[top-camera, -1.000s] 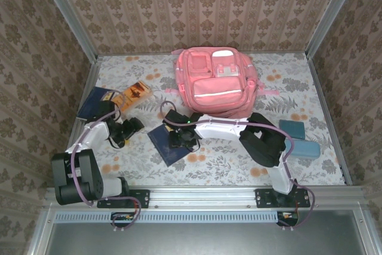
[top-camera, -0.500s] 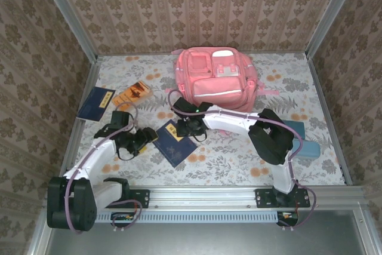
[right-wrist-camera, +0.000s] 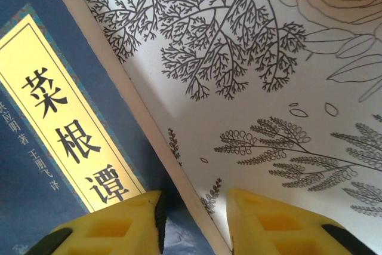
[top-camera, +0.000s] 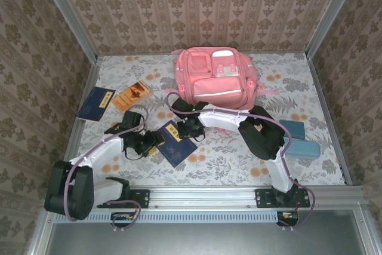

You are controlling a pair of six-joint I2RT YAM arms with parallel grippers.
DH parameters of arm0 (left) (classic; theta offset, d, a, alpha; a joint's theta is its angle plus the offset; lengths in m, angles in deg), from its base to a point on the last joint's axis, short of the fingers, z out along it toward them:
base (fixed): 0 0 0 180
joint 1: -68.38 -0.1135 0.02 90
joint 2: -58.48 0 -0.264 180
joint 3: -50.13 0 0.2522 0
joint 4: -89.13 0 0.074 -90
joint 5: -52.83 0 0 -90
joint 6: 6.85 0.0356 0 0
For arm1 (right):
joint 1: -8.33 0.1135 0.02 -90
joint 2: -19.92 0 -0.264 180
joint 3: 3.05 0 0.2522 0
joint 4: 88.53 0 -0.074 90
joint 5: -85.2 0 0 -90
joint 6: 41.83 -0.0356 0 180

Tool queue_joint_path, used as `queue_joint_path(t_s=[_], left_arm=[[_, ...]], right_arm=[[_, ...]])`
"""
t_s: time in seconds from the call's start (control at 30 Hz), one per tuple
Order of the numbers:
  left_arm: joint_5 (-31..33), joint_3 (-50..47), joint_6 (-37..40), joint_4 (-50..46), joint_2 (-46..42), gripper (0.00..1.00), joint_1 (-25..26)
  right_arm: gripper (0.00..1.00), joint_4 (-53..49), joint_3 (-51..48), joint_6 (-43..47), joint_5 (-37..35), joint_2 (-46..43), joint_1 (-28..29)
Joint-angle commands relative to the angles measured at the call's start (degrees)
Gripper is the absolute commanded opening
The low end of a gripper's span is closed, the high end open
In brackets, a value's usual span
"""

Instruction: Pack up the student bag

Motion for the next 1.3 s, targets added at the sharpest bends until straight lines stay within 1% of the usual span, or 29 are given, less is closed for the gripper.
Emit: queue_joint_path(t_s=[0.0, 0.13, 0.4, 0.63, 0.77, 0.9, 0.97, 1.13, 1.27], left_arm=[[0.53, 0.48, -0.58, 1.82, 1.74, 0.51, 0.49], [0.19, 0.3, -0.63, 3.57, 3.59, 0.49, 0.8], [-1.48, 0.17, -0.97, 6.54, 7.07, 0.48, 1.06], [-1.67, 0.83, -1.63, 5.57, 7.04, 0.55, 1.29], [-0.41, 1.61, -2.35, 1.74, 5.99, 0.62, 1.45], [0.6, 1.38, -3.98, -0.05, 4.9, 0.65, 1.69], [-0.22, 1.05, -4.42, 1.9, 5.12, 0.65, 2.13], [-4.6, 1.14, -4.14, 9.12, 6.75, 0.61, 2.77], [-8.02, 1.8, -3.67, 13.25, 5.21, 0.58, 2.69]], right_arm=[[0.31, -1.25, -0.81, -1.88, 1.16, 0.91, -0.75], [0.28, -0.11, -2.63, -3.51, 2.54, 1.07, -1.46], [0.27, 1.5, -4.27, -5.07, 4.74, 1.79, -1.71], [0.25, 1.07, -4.27, -6.09, 5.08, 2.62, -1.71], [0.23, 0.71, -4.39, -7.07, 4.95, 2.99, -1.81], [0.21, 0.54, -4.79, -7.86, 4.78, 3.19, -2.04], [0.21, 0.77, -5.03, -8.03, 4.98, 3.21, -2.07], [0.21, 1.47, -5.15, -7.97, 6.32, 3.28, -2.24], [0.21, 2.65, -5.82, -8.1, 7.6, 3.08, -2.43]])
